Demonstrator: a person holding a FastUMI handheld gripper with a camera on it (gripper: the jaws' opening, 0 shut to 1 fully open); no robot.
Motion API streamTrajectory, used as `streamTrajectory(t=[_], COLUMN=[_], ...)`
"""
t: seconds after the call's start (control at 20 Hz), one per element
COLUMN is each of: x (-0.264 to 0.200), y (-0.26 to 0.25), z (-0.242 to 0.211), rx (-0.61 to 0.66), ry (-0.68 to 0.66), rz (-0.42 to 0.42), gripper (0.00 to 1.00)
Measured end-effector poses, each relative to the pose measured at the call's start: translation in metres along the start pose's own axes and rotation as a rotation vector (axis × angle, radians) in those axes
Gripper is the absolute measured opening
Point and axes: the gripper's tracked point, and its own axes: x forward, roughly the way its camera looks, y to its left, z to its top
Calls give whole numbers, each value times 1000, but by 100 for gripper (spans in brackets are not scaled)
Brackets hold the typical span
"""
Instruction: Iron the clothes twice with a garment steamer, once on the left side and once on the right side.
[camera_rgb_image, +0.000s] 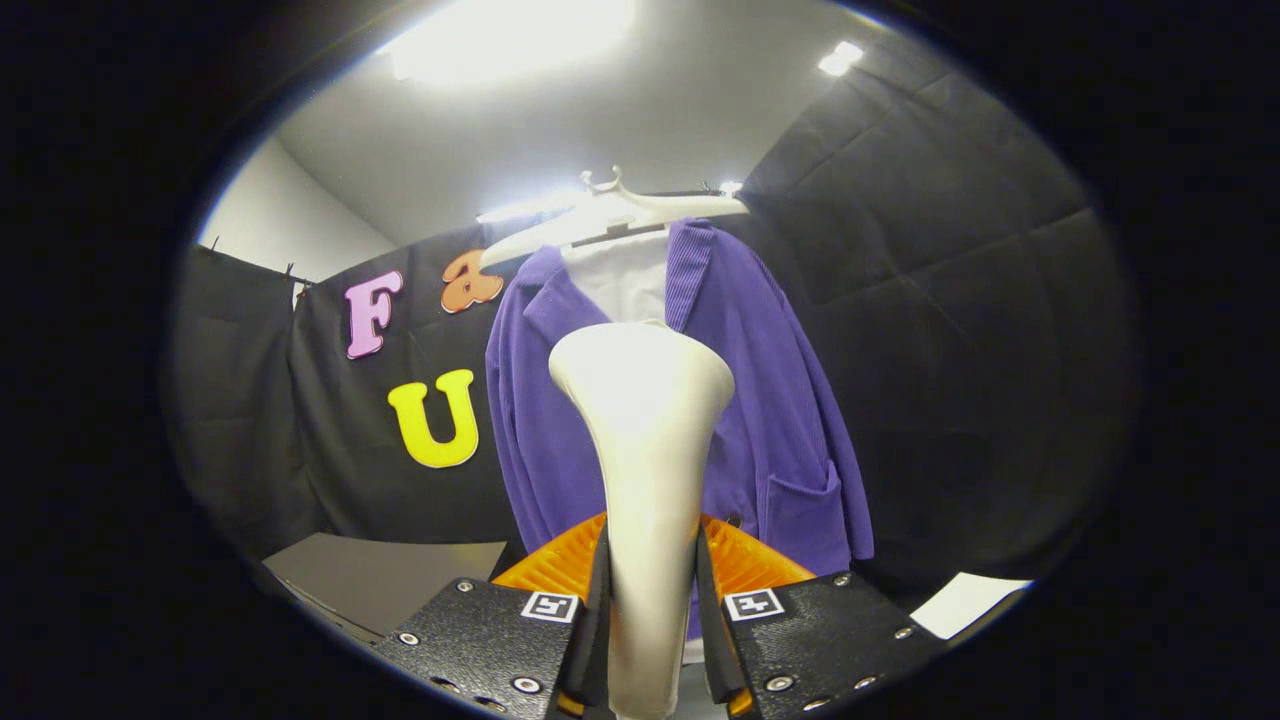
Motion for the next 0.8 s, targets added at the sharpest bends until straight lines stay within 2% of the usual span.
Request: streamTrajectory(t=[0.5,0.8], x=[49,99], y=[-25,-35], z=[96,118], rx=[26,47], ry=[-159,-208], rz=[-29,-87], gripper=[38,39])
